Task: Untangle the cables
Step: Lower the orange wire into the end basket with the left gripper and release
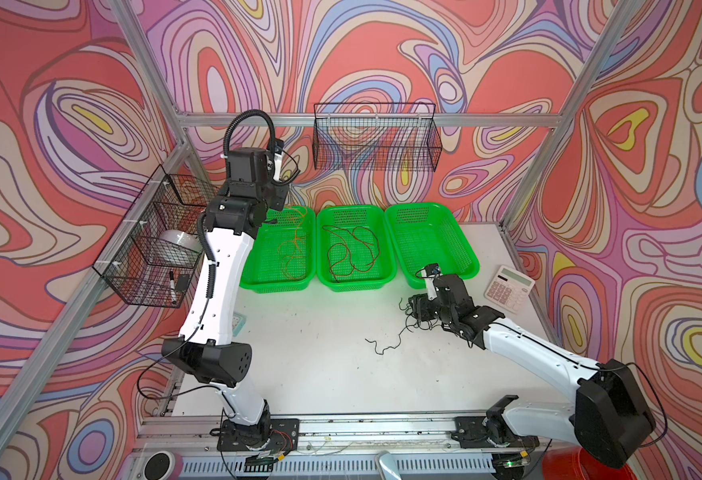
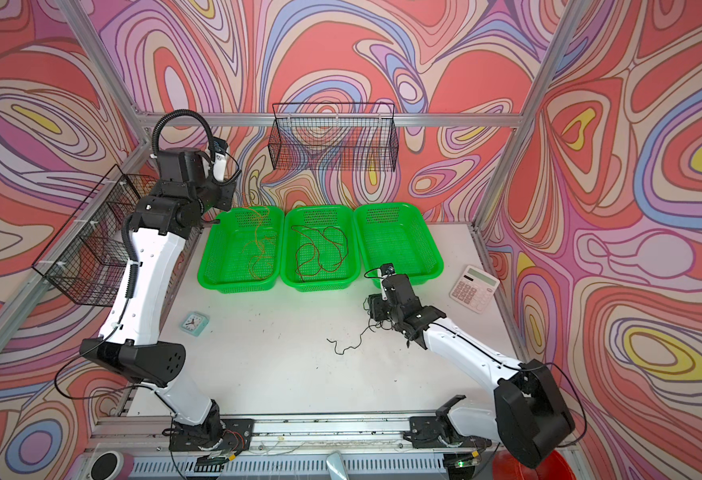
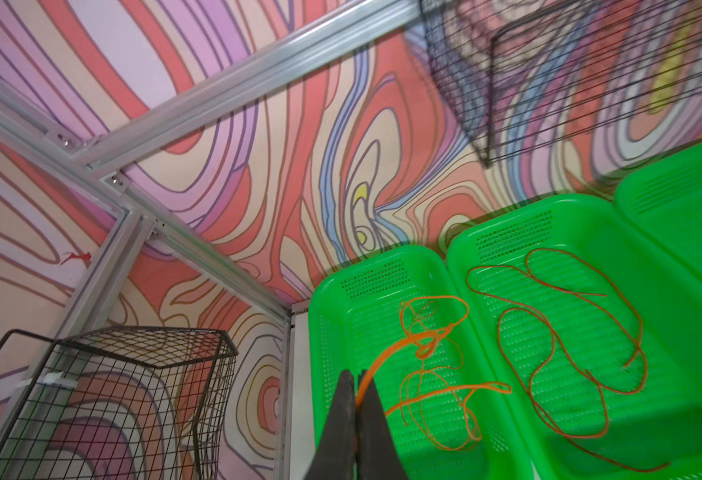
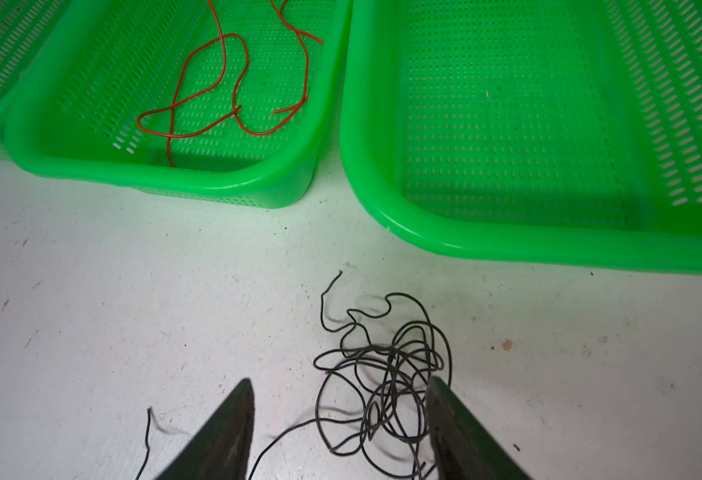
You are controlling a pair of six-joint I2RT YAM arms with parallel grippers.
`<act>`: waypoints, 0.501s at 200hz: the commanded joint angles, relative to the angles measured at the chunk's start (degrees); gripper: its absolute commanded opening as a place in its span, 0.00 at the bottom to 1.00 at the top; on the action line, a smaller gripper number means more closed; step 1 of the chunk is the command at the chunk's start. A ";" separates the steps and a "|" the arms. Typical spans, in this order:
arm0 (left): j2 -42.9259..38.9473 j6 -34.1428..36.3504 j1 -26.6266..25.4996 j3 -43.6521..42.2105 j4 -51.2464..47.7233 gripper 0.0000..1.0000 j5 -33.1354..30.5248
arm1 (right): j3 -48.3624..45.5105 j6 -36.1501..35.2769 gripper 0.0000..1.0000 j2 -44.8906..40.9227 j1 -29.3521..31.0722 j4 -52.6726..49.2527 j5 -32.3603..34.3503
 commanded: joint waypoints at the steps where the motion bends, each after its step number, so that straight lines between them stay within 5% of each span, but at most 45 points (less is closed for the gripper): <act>1: 2.70 -0.63 2.94 -3.98 3.05 0.00 1.68 | 1.22 2.23 0.67 -0.14 -0.06 -2.38 2.26; 71: 6.10 -10.63 6.56 -25.43 12.66 0.00 7.68 | 3.31 9.99 0.68 5.63 -0.11 -10.06 12.38; 77: 6.27 -10.76 6.63 -26.21 12.74 0.06 7.79 | 3.77 10.11 0.68 6.63 -0.06 -10.64 12.57; 90: 6.58 -11.15 6.59 -27.27 12.57 0.38 8.82 | 4.45 10.77 0.67 8.88 -0.12 -11.00 12.61; 100: 6.36 -11.78 6.58 -27.49 12.16 0.52 9.27 | 4.70 11.09 0.66 10.53 -0.10 -10.77 12.41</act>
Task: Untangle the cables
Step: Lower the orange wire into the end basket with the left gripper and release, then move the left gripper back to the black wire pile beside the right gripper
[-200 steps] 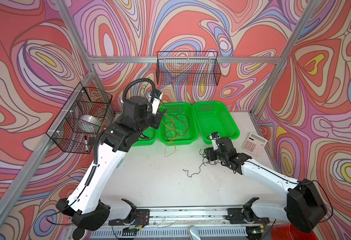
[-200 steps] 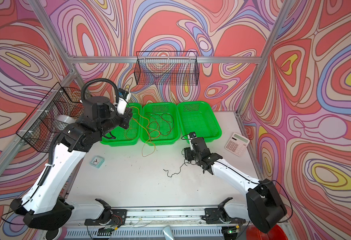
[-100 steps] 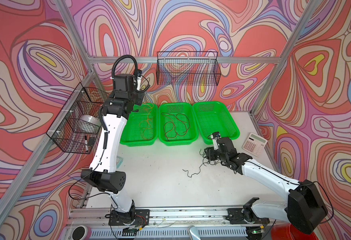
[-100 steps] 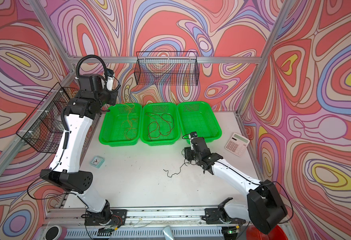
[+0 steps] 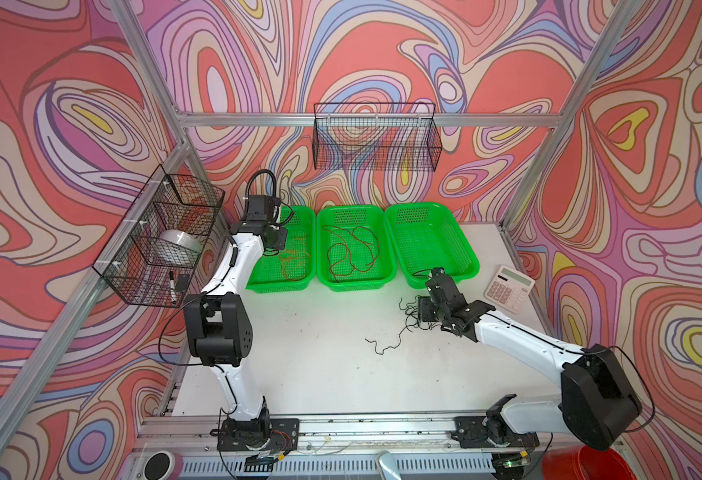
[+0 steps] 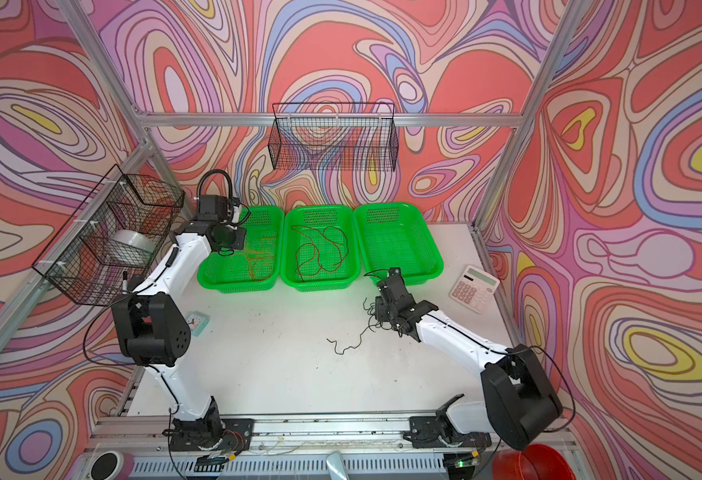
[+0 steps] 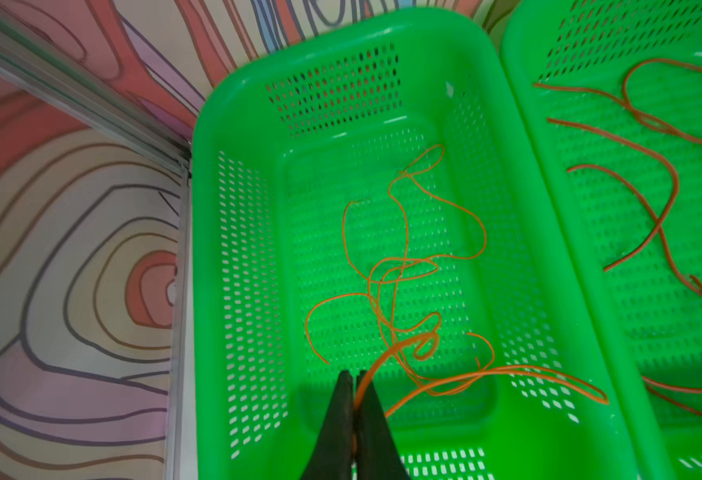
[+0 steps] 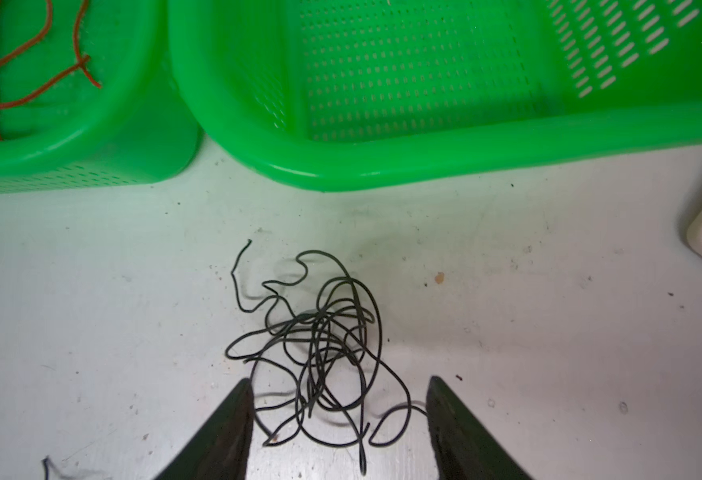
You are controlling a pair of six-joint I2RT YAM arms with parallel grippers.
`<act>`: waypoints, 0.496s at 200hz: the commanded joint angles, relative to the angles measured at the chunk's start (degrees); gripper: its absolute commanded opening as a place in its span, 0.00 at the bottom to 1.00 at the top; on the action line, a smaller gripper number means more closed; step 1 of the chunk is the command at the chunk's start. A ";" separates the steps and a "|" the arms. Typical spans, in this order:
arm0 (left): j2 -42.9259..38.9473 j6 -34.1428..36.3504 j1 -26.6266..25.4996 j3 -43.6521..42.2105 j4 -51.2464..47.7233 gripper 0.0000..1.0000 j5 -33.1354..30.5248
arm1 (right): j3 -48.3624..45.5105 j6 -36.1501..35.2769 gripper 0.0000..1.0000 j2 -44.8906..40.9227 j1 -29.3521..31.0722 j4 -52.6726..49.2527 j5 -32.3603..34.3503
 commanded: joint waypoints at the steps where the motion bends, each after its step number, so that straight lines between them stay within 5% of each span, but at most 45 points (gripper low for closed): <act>1: -0.89 -3.41 0.51 -0.27 2.46 0.53 2.54 | 1.81 2.47 0.66 3.35 -0.09 -2.22 2.07; 32: -5.50 -4.11 0.50 -3.67 4.38 0.73 2.32 | 1.71 2.98 0.62 7.39 -0.19 -0.28 0.63; 51: -9.49 -3.82 0.49 -7.02 6.43 0.99 2.46 | 1.62 2.97 0.57 9.59 -0.19 0.53 -0.92; 99: -19.27 -0.86 -1.20 -16.79 10.09 0.98 5.23 | -0.64 1.87 0.40 9.31 -0.19 3.14 -3.80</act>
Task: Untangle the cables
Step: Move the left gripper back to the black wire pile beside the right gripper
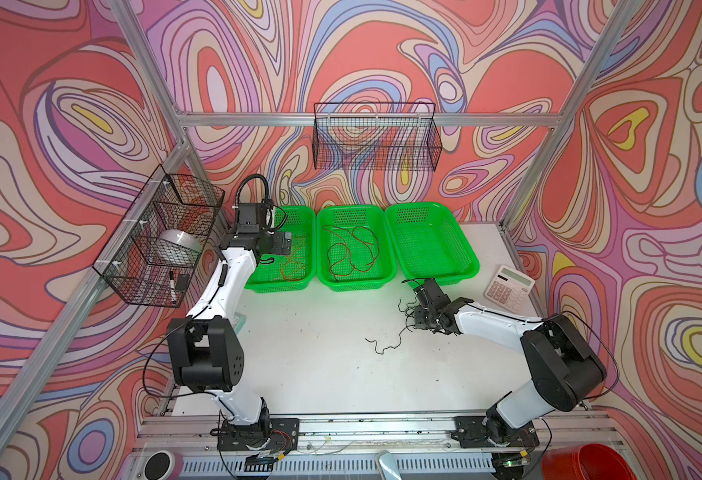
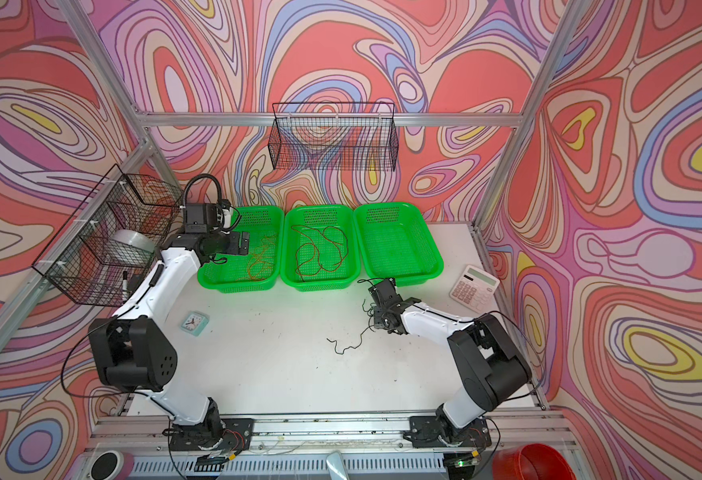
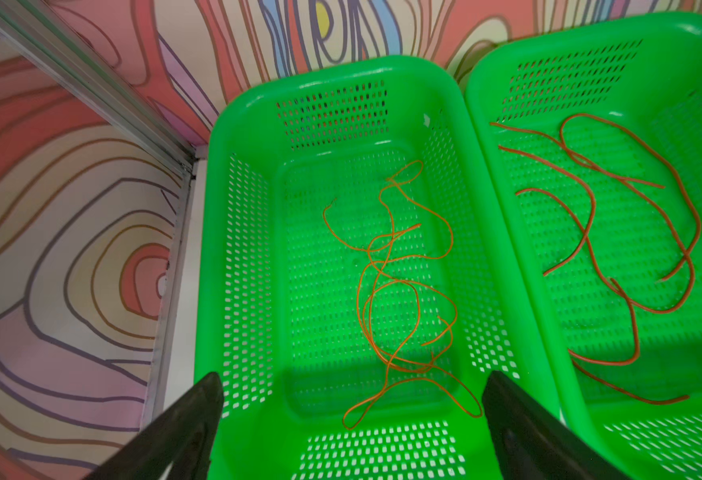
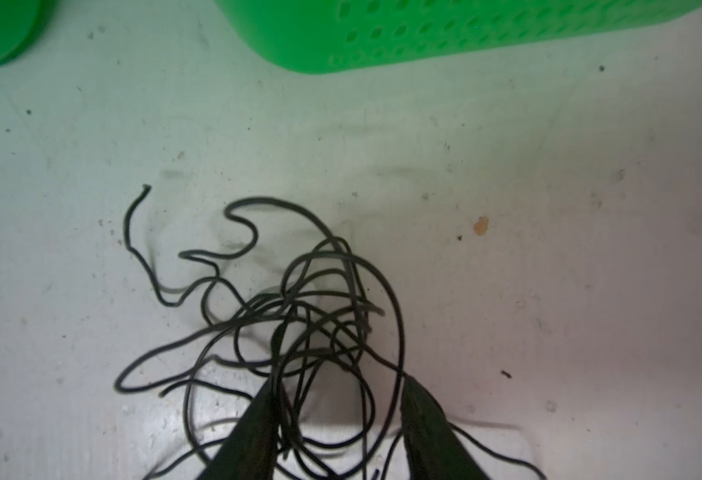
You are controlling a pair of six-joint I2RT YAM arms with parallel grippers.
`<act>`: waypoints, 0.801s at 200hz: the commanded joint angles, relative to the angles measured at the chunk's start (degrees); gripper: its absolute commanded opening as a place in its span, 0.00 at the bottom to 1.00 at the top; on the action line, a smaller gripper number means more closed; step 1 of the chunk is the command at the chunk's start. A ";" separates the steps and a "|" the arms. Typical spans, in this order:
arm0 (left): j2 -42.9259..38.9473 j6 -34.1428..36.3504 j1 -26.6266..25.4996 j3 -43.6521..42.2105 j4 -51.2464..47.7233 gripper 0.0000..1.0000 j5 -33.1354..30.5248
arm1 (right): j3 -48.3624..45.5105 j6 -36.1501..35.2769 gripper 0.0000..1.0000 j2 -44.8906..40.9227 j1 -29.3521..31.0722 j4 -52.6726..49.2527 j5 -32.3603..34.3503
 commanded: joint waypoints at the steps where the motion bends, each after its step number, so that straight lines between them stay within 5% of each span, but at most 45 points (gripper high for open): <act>1: -5.36 2.01 -1.44 -4.87 3.82 0.98 2.41 | -1.18 -0.59 0.39 -1.41 -0.19 2.79 -1.95; 53: -15.50 7.25 -11.10 -14.83 7.06 0.84 2.83 | 0.16 -4.65 0.18 -4.06 0.28 4.47 -11.39; 76: -19.48 7.40 -16.79 -19.17 7.68 0.75 3.79 | 0.73 -4.82 0.23 -7.80 0.43 2.58 -10.26; 109: -21.93 7.97 -27.72 -24.35 8.09 0.66 4.18 | 1.42 -4.07 0.48 -11.88 0.34 -4.94 -4.01; 160: -15.67 4.45 -42.73 -30.51 16.16 0.50 7.68 | -1.39 -2.24 0.50 -15.08 0.06 -7.95 -1.27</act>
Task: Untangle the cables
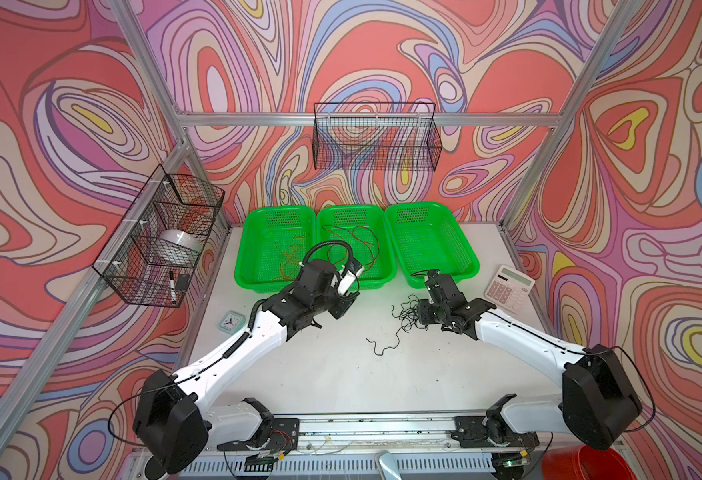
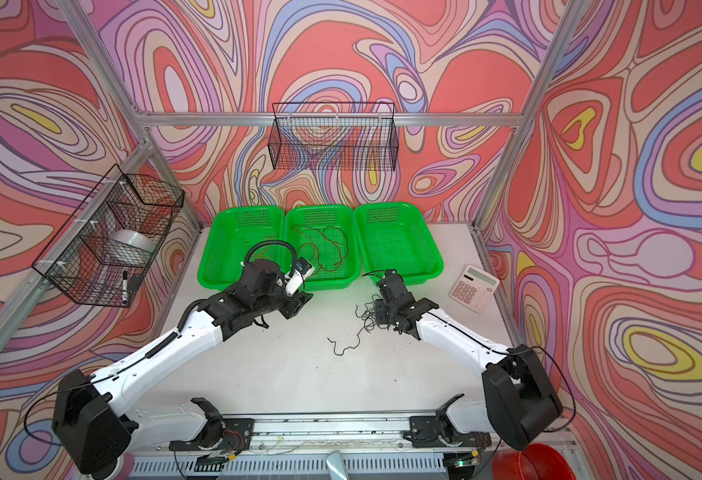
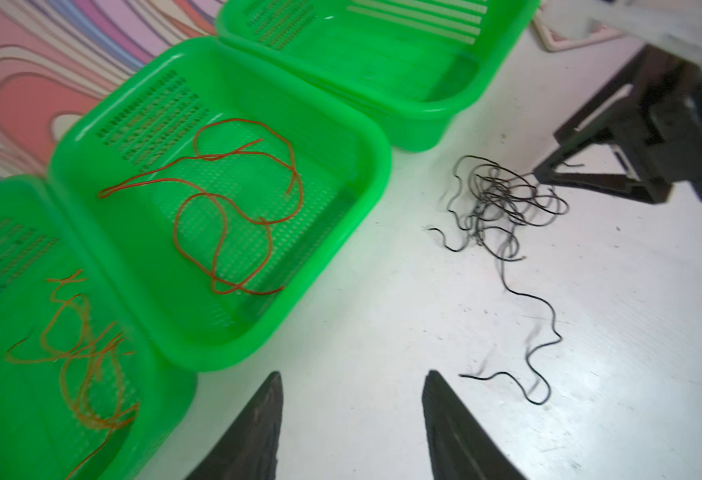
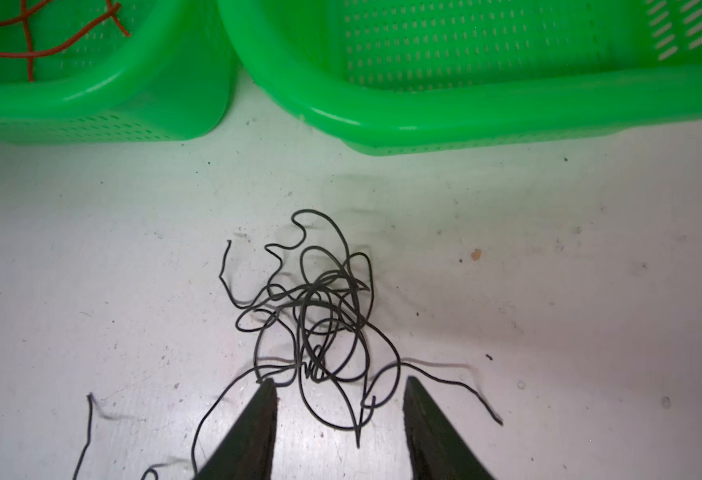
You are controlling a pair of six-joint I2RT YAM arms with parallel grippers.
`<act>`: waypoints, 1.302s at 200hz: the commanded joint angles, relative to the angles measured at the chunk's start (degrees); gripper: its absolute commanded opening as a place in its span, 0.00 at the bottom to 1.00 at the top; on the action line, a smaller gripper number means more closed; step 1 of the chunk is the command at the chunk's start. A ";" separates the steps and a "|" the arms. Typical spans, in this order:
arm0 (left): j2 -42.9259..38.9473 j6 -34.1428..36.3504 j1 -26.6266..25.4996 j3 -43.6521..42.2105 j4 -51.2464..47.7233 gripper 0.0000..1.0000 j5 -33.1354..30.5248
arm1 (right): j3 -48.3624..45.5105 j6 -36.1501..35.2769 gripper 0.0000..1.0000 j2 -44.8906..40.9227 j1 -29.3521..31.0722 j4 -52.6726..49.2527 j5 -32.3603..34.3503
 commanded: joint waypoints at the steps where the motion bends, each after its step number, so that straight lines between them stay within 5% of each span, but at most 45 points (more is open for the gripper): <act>1: 4.19 -1.97 -5.03 -2.12 5.74 0.50 2.39 | -1.68 1.64 0.50 -2.19 -0.06 -3.15 2.60; 75: 23.77 -13.91 -17.63 2.01 9.83 0.51 0.05 | -5.05 5.30 0.50 -11.91 -0.44 -6.06 3.98; 178: 34.80 -24.67 -19.76 9.37 5.04 0.54 -7.71 | -7.94 5.32 0.44 -18.25 -0.46 -7.71 3.56; 218: 36.54 -25.64 -20.12 10.98 1.99 0.41 -8.16 | -8.20 4.68 0.39 -18.85 -0.41 -7.51 3.72; 260: 34.34 -24.25 -20.12 8.63 2.90 0.13 -7.95 | -9.47 4.66 0.35 -19.96 -0.42 -5.63 3.62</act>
